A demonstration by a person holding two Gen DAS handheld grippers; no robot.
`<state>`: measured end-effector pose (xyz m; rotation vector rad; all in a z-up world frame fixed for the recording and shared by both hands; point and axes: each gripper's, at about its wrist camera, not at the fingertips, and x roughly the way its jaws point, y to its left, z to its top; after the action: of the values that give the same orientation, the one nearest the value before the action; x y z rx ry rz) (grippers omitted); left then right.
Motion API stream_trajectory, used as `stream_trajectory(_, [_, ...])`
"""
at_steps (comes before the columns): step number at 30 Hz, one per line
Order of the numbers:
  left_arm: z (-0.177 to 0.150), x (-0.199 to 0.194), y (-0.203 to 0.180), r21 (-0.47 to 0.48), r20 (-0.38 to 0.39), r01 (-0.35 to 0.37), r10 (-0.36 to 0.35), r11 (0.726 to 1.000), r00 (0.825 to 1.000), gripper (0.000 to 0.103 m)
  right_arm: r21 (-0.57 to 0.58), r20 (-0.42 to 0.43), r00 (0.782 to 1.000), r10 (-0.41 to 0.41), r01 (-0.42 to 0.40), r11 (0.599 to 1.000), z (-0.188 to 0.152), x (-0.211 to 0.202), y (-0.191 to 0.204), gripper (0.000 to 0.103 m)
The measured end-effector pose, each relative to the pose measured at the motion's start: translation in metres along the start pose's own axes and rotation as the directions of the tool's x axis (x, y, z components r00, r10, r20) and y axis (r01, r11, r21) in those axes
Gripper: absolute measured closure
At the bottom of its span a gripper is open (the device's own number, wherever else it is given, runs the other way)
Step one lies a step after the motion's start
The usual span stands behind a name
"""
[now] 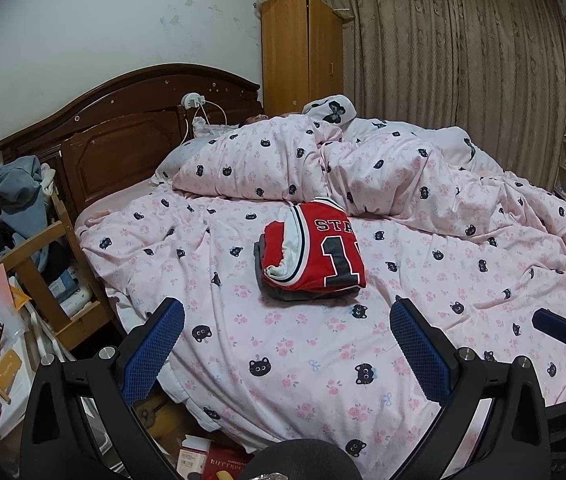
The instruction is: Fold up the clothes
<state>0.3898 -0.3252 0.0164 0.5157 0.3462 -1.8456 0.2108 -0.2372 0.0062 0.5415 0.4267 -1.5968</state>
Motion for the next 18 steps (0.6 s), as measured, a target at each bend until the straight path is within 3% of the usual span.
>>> stream_trajectory(18, [0.000, 0.002, 0.008, 0.008, -0.014, 0.017, -0.017, 1.000, 1.000, 0.001, -0.015, 0.034, 0.998, 0.047, -0.047, 0.999, 0.020, 0.009, 0.002, 0.005])
